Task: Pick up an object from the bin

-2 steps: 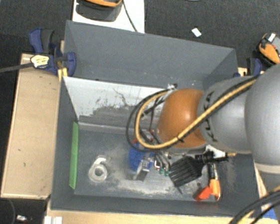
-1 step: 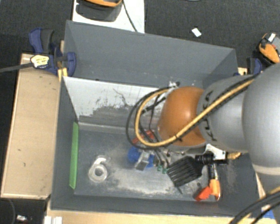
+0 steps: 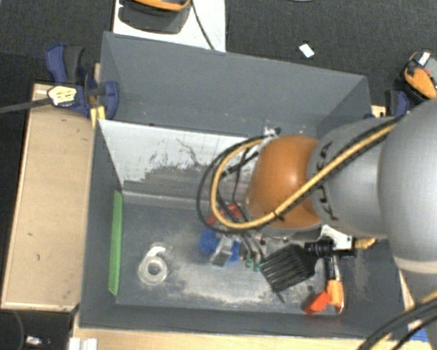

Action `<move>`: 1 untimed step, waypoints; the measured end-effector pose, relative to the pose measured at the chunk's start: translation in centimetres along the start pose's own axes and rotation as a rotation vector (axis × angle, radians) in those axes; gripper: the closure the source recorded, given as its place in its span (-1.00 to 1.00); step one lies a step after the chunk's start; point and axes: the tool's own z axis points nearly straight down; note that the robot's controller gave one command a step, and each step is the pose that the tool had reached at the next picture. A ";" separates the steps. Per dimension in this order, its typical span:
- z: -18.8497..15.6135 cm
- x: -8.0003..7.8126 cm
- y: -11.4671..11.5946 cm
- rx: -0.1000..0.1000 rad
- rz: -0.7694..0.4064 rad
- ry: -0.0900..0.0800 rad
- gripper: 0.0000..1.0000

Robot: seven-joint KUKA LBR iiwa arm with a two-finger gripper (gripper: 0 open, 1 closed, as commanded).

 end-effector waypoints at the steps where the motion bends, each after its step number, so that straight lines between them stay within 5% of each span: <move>1: -0.5 -0.1 0.0 -0.002 0.002 -0.004 1.00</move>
Offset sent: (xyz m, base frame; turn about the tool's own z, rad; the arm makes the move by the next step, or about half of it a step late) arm 0.0005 -0.0002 0.0389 0.0013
